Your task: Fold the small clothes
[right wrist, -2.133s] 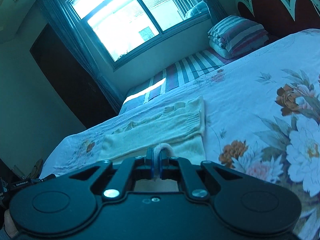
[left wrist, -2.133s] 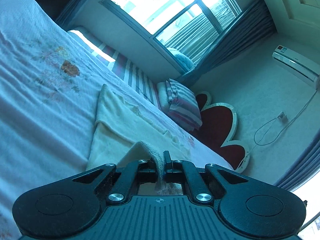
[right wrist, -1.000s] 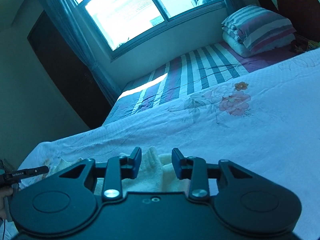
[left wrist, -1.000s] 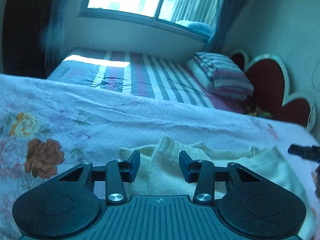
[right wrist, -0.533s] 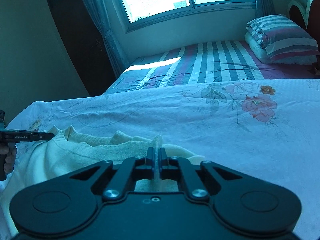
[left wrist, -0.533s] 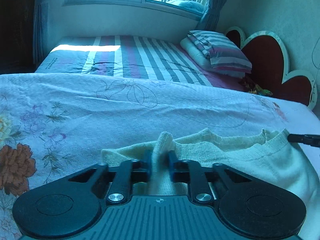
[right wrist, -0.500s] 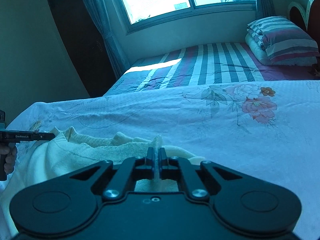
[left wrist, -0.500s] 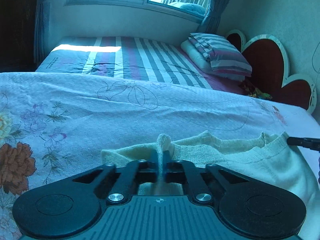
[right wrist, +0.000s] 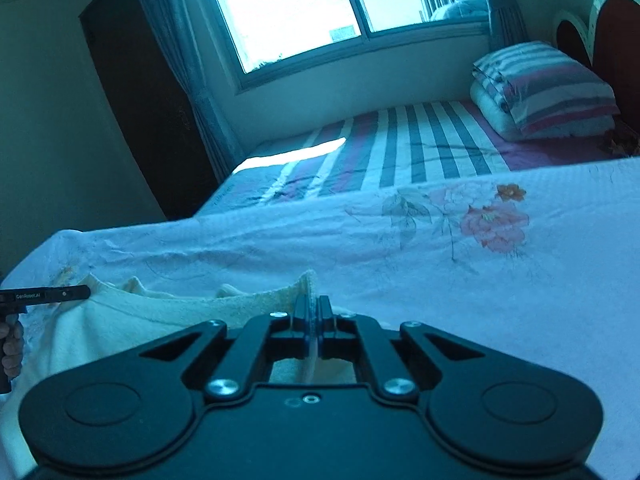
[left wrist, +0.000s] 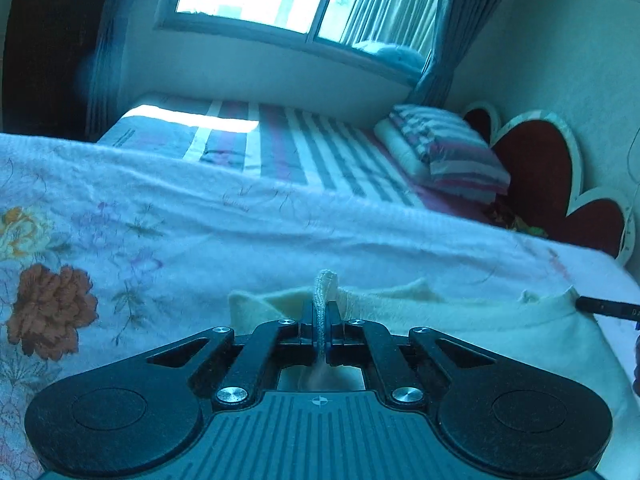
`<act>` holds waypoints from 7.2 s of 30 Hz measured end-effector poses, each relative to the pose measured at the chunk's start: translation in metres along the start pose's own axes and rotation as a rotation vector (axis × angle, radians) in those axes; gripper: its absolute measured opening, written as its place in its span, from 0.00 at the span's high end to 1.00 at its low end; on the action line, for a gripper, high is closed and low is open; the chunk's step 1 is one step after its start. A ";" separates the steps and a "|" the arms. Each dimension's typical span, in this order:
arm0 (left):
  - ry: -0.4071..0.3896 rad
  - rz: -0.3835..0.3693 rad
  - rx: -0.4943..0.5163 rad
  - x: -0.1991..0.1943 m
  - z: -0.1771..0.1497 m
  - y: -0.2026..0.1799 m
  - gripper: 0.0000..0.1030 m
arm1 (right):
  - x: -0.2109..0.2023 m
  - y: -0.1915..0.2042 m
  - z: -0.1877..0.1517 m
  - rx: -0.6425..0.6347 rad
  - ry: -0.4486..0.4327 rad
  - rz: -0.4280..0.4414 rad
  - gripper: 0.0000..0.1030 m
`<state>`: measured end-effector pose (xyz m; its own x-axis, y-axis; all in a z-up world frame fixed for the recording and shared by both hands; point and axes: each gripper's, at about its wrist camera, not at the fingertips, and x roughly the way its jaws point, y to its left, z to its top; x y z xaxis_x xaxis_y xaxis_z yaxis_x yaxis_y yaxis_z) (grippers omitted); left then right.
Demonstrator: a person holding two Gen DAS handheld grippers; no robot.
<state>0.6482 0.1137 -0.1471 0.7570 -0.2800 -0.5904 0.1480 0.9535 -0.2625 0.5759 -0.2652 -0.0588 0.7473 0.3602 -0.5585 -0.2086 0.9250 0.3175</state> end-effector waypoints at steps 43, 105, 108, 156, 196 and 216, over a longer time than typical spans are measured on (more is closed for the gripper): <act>0.007 0.041 0.214 -0.146 -0.146 -0.187 0.51 | -0.108 0.193 -0.120 -0.217 0.098 0.075 0.77; 0.024 0.202 0.280 -0.072 -0.089 -0.114 0.23 | -0.058 0.109 -0.070 -0.078 0.104 -0.247 0.63; 0.027 0.191 0.294 -0.082 -0.088 -0.112 0.23 | -0.077 0.122 -0.065 -0.062 0.059 -0.266 0.62; -0.137 -0.140 -0.882 -0.130 -0.203 -0.034 0.91 | -0.046 0.192 -0.076 0.027 0.068 -0.034 0.94; -0.219 -0.120 -0.688 -0.156 -0.171 -0.049 0.94 | -0.009 0.184 -0.093 0.096 0.136 -0.003 1.00; 0.012 -0.275 0.033 -0.120 -0.073 -0.245 0.94 | -0.162 0.029 -0.105 0.444 -0.106 -0.142 0.91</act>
<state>0.4747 -0.0946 -0.0671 0.6780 -0.5302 -0.5091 0.3680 0.8444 -0.3893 0.3827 -0.2843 -0.0401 0.8140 0.1985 -0.5458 0.1725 0.8147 0.5536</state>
